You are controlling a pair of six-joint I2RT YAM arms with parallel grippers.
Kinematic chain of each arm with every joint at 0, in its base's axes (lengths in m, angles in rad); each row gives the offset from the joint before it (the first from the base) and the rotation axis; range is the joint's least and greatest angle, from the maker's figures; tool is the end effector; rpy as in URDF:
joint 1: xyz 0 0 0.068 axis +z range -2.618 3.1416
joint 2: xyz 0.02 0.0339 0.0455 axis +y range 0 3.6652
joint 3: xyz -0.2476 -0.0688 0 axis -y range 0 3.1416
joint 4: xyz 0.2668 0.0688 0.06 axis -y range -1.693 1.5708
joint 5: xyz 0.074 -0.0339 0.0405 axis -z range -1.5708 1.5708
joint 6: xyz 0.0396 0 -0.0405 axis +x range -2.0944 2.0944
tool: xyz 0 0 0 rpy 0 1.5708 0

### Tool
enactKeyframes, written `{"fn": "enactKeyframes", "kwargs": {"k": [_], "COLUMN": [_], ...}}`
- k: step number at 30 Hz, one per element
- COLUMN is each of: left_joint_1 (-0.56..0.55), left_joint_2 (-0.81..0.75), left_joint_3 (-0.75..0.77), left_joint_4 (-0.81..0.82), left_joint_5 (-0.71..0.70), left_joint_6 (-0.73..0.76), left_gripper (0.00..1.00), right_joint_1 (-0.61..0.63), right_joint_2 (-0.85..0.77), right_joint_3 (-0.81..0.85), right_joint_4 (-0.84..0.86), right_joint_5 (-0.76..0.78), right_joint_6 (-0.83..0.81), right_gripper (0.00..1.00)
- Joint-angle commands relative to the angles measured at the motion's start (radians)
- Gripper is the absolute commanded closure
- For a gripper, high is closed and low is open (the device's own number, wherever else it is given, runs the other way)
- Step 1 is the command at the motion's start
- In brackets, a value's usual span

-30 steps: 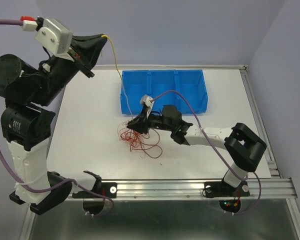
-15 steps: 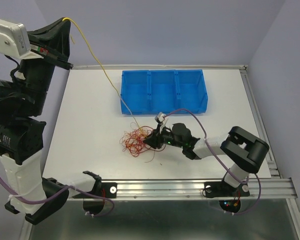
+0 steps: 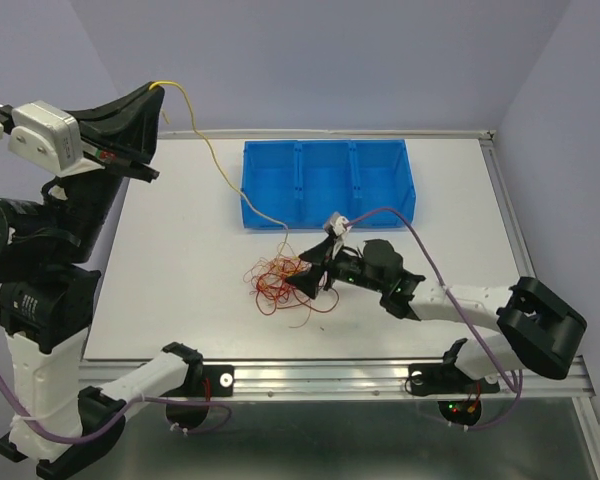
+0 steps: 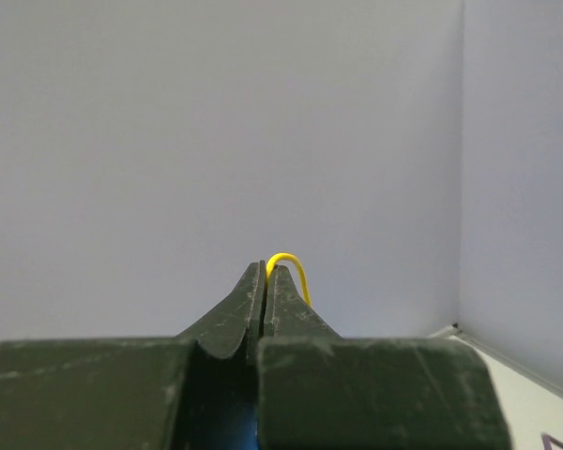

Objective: Untangle the cables

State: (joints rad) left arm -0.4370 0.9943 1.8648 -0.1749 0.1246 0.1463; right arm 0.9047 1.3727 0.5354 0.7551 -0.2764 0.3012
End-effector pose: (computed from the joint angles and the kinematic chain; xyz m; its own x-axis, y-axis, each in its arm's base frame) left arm 0.0868 -0.0460 0.6364 0.6482 -0.1432 -0.7479 0.4163 0.8890 0.1907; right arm 0.1807 0.2474 0.1890 -0.3227 0.0513 -0.9451 -0.8678 0.3826 0.3171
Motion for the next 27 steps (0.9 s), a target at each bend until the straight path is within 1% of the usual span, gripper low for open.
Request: {"fn": "enactKeyframes", "kwargs": {"k": [1, 2, 5, 7, 8, 10, 11, 12, 13, 14, 15, 16, 17, 20, 21, 24, 25, 27], "left_joint_1": [0.000, 0.000, 0.001, 0.001, 0.000, 0.001, 0.001, 0.000, 0.001, 0.001, 0.000, 0.001, 0.000, 0.001, 0.001, 0.001, 0.001, 0.001], "left_joint_2": [-0.020, -0.022, -0.022, -0.020, -0.019, -0.020, -0.022, -0.022, -0.022, -0.022, -0.023, -0.026, -0.026, -0.028, -0.031, -0.037, -0.042, -0.042], "left_joint_3": [-0.064, -0.070, -0.076, -0.079, -0.079, -0.081, -0.082, -0.082, -0.087, -0.090, -0.095, -0.104, -0.111, -0.156, -0.174, -0.295, -0.373, -0.453], "left_joint_4": [0.066, 0.066, 0.058, 0.058, 0.058, 0.057, 0.057, 0.057, 0.057, 0.058, 0.058, 0.060, 0.061, 0.071, 0.075, 0.103, 0.124, 0.144], "left_joint_5": [0.141, 0.162, 0.173, 0.162, 0.152, 0.136, 0.129, 0.124, 0.100, 0.086, 0.072, 0.032, 0.014, -0.064, -0.072, -0.063, -0.042, -0.017], "left_joint_6": [-0.057, -0.063, -0.068, -0.062, -0.054, -0.047, -0.036, -0.031, -0.024, -0.014, -0.005, 0.008, 0.009, 0.042, 0.053, 0.062, 0.061, 0.055], "left_gripper": [1.00, 1.00, 1.00, 1.00, 1.00, 1.00, 1.00, 1.00, 1.00, 1.00, 1.00, 1.00, 1.00, 1.00, 1.00, 1.00, 1.00, 1.00], "right_joint_1": [0.005, 0.005, 0.010, 0.019, 0.022, 0.023, 0.025, 0.025, 0.029, 0.030, 0.030, 0.030, 0.028, 0.030, 0.030, 0.031, 0.030, 0.033], "right_joint_2": [-0.021, 0.000, 0.041, 0.097, 0.114, 0.153, 0.160, 0.167, 0.170, 0.166, 0.161, 0.143, 0.131, 0.076, 0.062, 0.014, 0.005, -0.015], "right_joint_3": [0.156, 0.216, 0.305, 0.354, 0.394, 0.417, 0.420, 0.429, 0.433, 0.431, 0.428, 0.419, 0.410, 0.391, 0.394, 0.428, 0.442, 0.495], "right_joint_4": [-0.118, -0.134, -0.145, -0.158, -0.181, -0.186, -0.185, -0.183, -0.184, -0.183, -0.183, -0.184, -0.184, -0.214, -0.230, -0.298, -0.336, -0.368], "right_joint_5": [-0.073, -0.099, -0.171, -0.182, -0.178, -0.197, -0.226, -0.225, -0.218, -0.208, -0.199, -0.175, -0.167, -0.112, -0.110, -0.095, -0.090, -0.069], "right_joint_6": [-0.071, -0.091, -0.109, -0.128, -0.132, -0.142, -0.145, -0.142, -0.136, -0.128, -0.123, -0.116, -0.116, -0.094, -0.082, -0.050, -0.045, -0.034], "right_gripper": [0.17, 0.17, 0.16, 0.16, 0.18, 0.20, 0.24, 0.35, 0.47, 0.70, 0.79, 0.86, 0.86, 1.00, 1.00, 0.99, 0.99, 1.00]}}
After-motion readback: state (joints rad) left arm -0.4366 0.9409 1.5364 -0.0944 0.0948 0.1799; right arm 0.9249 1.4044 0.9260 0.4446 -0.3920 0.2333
